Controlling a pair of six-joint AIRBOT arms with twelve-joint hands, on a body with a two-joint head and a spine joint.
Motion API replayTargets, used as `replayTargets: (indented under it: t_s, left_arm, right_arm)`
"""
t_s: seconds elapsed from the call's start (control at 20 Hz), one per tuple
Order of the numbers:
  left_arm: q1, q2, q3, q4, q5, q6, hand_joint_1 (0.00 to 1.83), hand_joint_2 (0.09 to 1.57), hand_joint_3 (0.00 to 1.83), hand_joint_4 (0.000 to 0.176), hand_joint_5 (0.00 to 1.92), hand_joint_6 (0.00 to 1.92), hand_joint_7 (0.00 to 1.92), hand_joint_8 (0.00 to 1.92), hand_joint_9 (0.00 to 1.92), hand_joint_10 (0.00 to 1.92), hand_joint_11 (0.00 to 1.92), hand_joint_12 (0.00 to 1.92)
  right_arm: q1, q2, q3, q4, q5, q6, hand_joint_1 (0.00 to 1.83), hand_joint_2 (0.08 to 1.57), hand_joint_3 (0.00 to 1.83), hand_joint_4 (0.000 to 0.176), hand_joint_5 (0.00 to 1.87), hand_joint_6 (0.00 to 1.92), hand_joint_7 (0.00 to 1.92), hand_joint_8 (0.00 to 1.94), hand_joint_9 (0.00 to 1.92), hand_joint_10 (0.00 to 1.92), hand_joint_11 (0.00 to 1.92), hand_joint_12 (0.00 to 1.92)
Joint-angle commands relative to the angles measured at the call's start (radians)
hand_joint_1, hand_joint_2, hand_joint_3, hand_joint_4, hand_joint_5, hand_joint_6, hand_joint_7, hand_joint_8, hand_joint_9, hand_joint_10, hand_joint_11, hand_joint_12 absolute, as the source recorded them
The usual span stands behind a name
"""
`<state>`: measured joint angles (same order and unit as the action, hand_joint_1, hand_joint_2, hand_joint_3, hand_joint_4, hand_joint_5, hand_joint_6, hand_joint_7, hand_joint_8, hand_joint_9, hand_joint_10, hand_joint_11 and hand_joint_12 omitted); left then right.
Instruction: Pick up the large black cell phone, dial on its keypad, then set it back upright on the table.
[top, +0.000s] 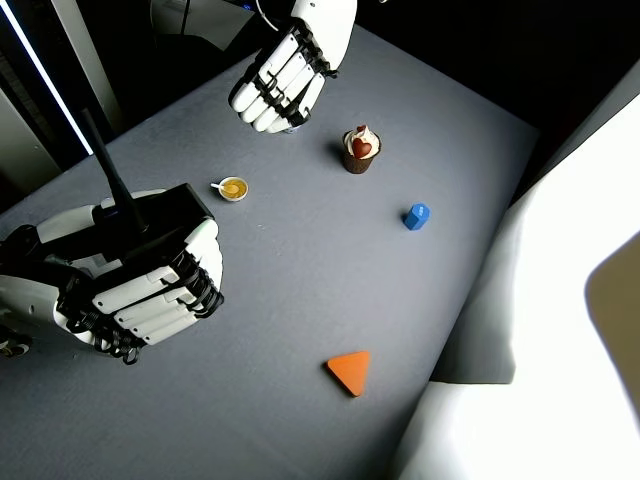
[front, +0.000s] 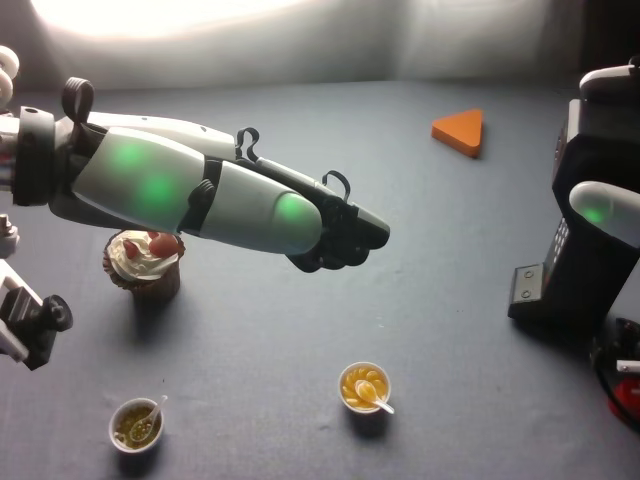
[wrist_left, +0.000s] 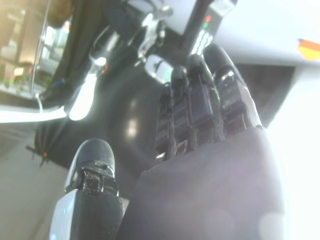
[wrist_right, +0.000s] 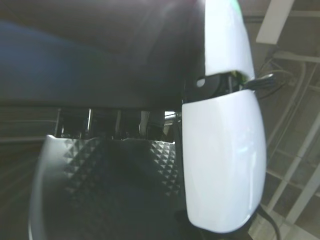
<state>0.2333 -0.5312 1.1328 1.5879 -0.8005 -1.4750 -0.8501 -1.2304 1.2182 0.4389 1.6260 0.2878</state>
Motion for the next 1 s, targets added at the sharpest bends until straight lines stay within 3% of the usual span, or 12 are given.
replayTargets:
  t_s: [0.0,0.1,0.3,0.35,0.45,0.5,0.55,0.6,0.7,0.95]
  left_arm:
    - [-0.017,0.009,-0.01,-0.064,-0.032,-0.013,0.03,1.28,0.0,0.015,0.24,0.0,0.3,0.0,0.3,0.0,0.0,0.81]
    - [-0.022,0.004,-0.021,-0.042,-0.031,-0.027,0.07,1.27,0.0,0.007,0.25,0.0,0.32,0.01,0.31,0.0,0.0,0.83]
    - [-0.023,0.002,-0.042,-0.036,-0.029,-0.036,0.07,1.27,0.0,0.01,0.25,0.0,0.33,0.0,0.31,0.0,0.0,0.88]
    - [-0.025,0.003,-0.041,-0.036,-0.029,-0.036,0.08,1.27,0.0,0.009,0.25,0.0,0.33,0.0,0.31,0.0,0.0,0.88]
    - [-0.033,0.012,-0.038,-0.033,-0.028,-0.036,0.07,1.27,0.0,0.014,0.25,0.0,0.35,0.01,0.33,0.01,0.0,0.9]
    - [-0.035,0.014,-0.037,-0.033,-0.028,-0.036,0.07,1.27,0.0,0.014,0.25,0.0,0.35,0.01,0.33,0.01,0.0,0.9]
    - [-0.036,0.014,-0.034,-0.033,-0.028,-0.034,0.08,1.26,0.0,0.015,0.26,0.01,0.35,0.0,0.33,0.0,0.0,0.92]
    - [-0.035,0.014,-0.033,-0.032,-0.027,-0.028,0.08,1.26,0.0,0.014,0.26,0.0,0.34,0.0,0.32,0.0,0.0,0.92]
    - [-0.033,0.011,-0.037,-0.028,-0.027,-0.021,0.11,1.26,0.0,0.016,0.28,0.01,0.35,0.0,0.33,0.0,0.0,0.92]
    - [-0.041,0.01,-0.049,-0.02,-0.025,-0.012,0.1,1.26,0.0,0.014,0.25,0.0,0.34,0.0,0.33,0.0,0.0,0.89]
  right_arm:
    - [0.007,0.005,0.003,-0.015,0.139,0.024,1.49,1.13,0.0,0.0,0.91,0.77,0.79,1.2,0.85,1.28,0.99,1.41]
    - [0.007,0.005,0.0,-0.015,0.139,0.025,1.49,1.12,0.0,0.0,0.93,0.77,0.81,1.18,0.88,1.22,0.99,1.41]
    - [0.007,0.005,-0.001,-0.013,0.139,0.026,1.49,1.13,0.0,0.0,0.87,0.79,0.78,1.23,0.83,1.33,1.0,1.4]
    - [0.007,0.005,-0.001,-0.013,0.139,0.026,1.39,1.17,0.0,0.0,0.85,0.89,0.76,1.32,0.86,1.41,0.98,1.26]
    - [0.007,0.005,-0.004,-0.013,0.139,0.026,1.37,1.17,0.0,0.0,0.86,0.91,0.77,1.31,0.91,1.36,1.04,1.11]
    - [0.007,0.005,-0.005,-0.014,0.139,0.026,1.37,1.17,0.0,0.0,0.86,0.91,0.77,1.31,0.91,1.36,1.04,1.11]
    - [0.007,0.005,-0.007,-0.014,0.139,0.026,1.46,1.15,0.0,0.0,0.86,0.84,0.74,1.3,0.83,1.36,1.0,1.35]
    - [0.006,0.005,-0.008,-0.014,0.139,0.026,1.38,1.19,0.0,0.0,0.82,0.94,0.7,1.4,0.84,1.45,0.97,1.27]
    - [0.004,0.006,-0.011,-0.015,0.139,0.026,1.37,1.16,0.0,0.0,0.87,0.91,0.78,1.29,0.9,1.36,1.02,1.13]
    - [-0.002,0.008,-0.011,-0.015,0.139,0.026,1.37,1.16,0.0,0.0,0.91,0.86,0.79,1.29,0.91,1.35,1.04,1.09]
